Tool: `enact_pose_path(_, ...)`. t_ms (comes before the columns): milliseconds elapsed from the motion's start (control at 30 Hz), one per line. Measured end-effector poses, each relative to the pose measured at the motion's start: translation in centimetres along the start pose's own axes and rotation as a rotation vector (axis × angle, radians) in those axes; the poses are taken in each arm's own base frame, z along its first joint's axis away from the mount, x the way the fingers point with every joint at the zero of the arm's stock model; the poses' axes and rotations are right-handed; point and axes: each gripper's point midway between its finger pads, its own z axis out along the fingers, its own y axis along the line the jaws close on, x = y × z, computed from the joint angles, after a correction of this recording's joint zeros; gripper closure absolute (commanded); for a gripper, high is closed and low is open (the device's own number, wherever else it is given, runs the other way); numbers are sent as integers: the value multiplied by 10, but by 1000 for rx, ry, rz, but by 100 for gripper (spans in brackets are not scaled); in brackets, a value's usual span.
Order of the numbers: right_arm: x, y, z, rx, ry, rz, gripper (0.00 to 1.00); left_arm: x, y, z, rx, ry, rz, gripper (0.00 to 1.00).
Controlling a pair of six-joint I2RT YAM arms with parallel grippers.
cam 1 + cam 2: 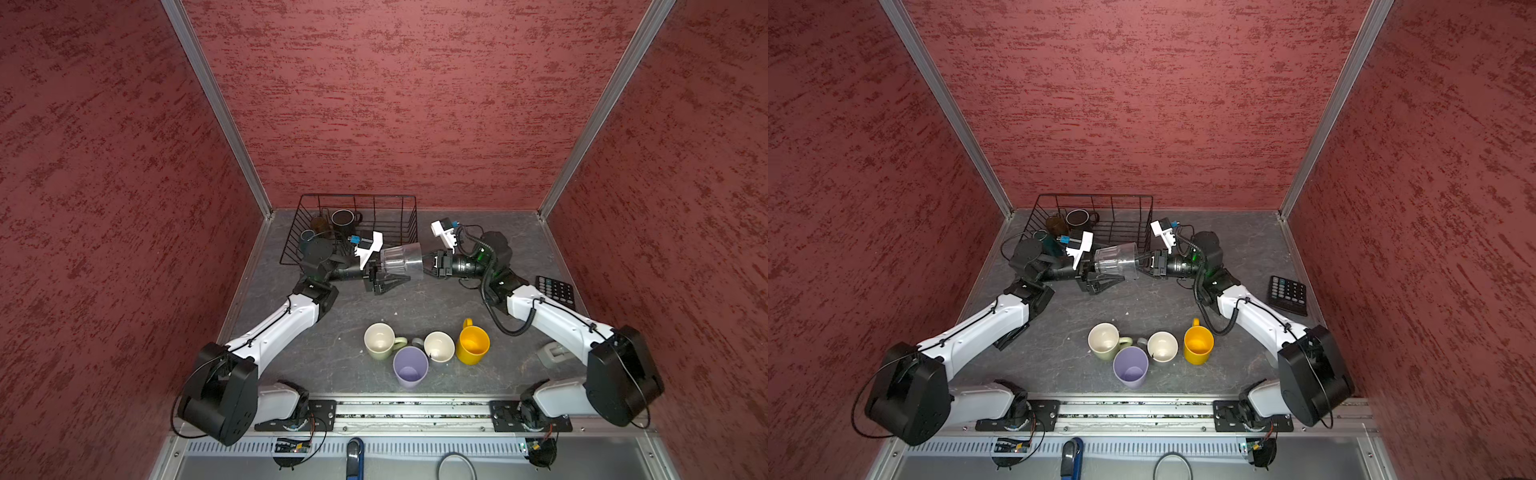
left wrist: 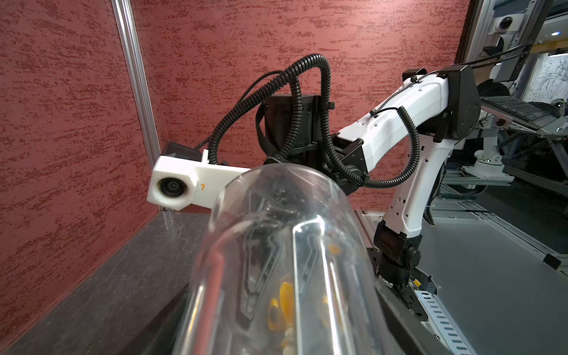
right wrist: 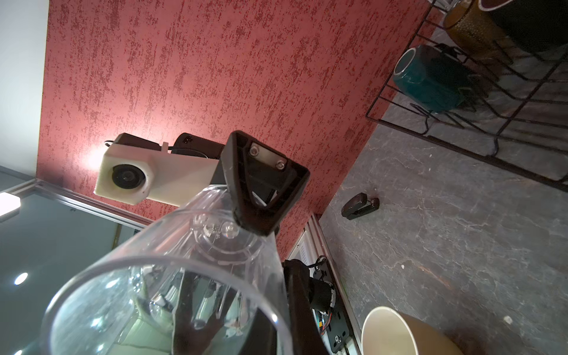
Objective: Load cups into a dish rack
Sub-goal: Place the cup upside down at the dish rack.
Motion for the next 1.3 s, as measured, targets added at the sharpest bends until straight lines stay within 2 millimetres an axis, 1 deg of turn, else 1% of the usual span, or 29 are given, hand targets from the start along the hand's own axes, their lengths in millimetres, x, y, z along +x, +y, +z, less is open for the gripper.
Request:
enact_pose_path(133,3,1,4,-7,9,-2,73,1,4,1,-31,1,-11,100)
enact_pose_path(333,4,2,5,-10,10,-7,61,-1,6,-1,-51,2,-8,100)
enact_pose_path(567,2,-5,4,18,-6,-14,52,-10,5,-9,-73,-2,8,100)
enact_pose_path(733,-7,-16,-4,80,-51,-8,46,-12,11,-19,-110,10,-19,100)
enact_pose_path(900,-20,-31,-26,205,-137,-5,37,-21,23,-31,-179,27,-59,100)
enact_pose_path(1033,-27,-45,-50,358,-215,-31,25,-33,37,-49,-277,43,-98,100)
enact_pose_path(1100,-30,-48,-64,431,-251,-56,18,-35,44,-59,-329,52,-124,100)
enact_pose_path(1167,-35,-50,-78,498,-290,-83,14,-34,52,-70,-380,66,-158,100)
enact_pose_path(1300,-41,-52,-104,599,-350,-120,10,-22,65,-90,-476,106,-256,100)
